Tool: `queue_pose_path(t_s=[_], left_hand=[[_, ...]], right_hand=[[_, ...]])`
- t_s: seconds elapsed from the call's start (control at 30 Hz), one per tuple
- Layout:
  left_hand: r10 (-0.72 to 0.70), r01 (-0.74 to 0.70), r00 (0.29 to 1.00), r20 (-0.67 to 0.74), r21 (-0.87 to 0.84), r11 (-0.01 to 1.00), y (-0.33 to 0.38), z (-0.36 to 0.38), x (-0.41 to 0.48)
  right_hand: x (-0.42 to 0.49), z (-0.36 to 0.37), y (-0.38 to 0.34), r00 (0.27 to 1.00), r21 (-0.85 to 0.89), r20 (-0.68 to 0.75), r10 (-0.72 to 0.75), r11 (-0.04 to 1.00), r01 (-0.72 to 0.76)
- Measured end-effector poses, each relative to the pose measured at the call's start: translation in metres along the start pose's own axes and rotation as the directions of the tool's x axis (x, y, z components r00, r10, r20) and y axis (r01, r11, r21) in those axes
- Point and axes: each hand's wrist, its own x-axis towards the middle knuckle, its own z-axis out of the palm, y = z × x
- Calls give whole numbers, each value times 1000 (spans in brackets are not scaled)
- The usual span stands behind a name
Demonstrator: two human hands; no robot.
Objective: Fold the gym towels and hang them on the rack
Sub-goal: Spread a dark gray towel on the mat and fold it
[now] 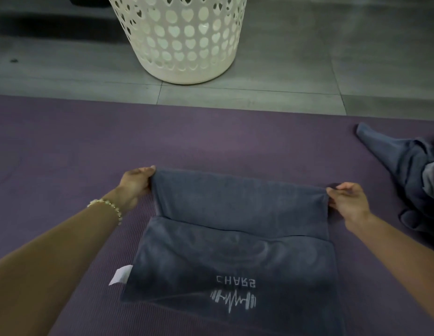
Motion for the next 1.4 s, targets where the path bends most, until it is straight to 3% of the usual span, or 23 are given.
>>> queue_pose_path(t_s=[0.1,0.17,0.33,0.4,0.47,0.53,0.57,0.67,0.73,0.8,0.83,0.9,0.97,1.0,1.07,1.17,1.2,1.27,1.33,1.4], left_hand=[[-5,4,1000,26,10,1000,-6,3,1],[-23,16,998,65,116,993,-10,5,-4],[-4,-57,980,200,298,953,-13,-4,-12],[94,-117,990,103,254,960,-14,-5,-15],[213,-189,975,-65,263,946,-16,-4,-20],[356,-300,932,-68,404,864,-20,-9,-29],[394,-373,917,58,474,798,-24,-13,-36],[259,-541,831,493,606,583,-42,-30,-55],[205,-621,779,592,683,385,-49,-41,-60],[168,-619,784,597,730,290,-52,-48,-65],[181,-605,794,581,719,344,-52,-49,-69],[201,-504,840,504,589,631,-47,-50,-84],[86,-282,856,510,320,904,-40,-50,-102],[15,-173,847,531,249,953,-39,-52,-108],[-149,-55,805,575,322,945,-40,-57,-116],[-373,-56,750,546,614,787,-47,-66,-123],[-423,-72,743,519,690,720,-50,-70,-124],[-447,-89,753,482,748,658,-55,-75,-124],[-222,-153,883,413,702,696,-63,-76,-113],[101,-244,964,245,674,697,-69,-73,-102]], right_hand=[[-2,1,-2,999,32,-24,36,999,-35],[-5,2,2,997,36,17,78,996,-78],[-10,-3,15,1000,-158,23,17,987,-14],[-13,-7,13,1000,-142,-5,-19,990,18],[-19,-10,8,987,-260,-22,-162,954,151],[-36,-13,2,928,-368,88,-362,854,368],[-48,-14,1,894,-359,206,-397,820,446],[-77,-20,15,777,-383,578,-248,759,527],[-84,-29,26,745,-479,649,-156,677,558],[-91,-38,28,735,-550,675,-61,622,557],[-95,-41,26,717,-553,697,-29,615,562],[-105,-46,19,697,-499,717,-8,692,521],[-113,-51,12,698,-411,714,59,842,349],[-116,-56,11,662,-384,733,157,899,213],[-121,-65,5,532,-443,768,356,895,40],[-129,-73,10,423,-575,759,495,815,78],[-130,-74,17,443,-585,755,483,801,125],[-131,-71,32,558,-527,764,323,812,252],[-128,-65,45,714,-418,695,81,853,311],[-117,-60,53,864,-384,487,-127,858,342]])
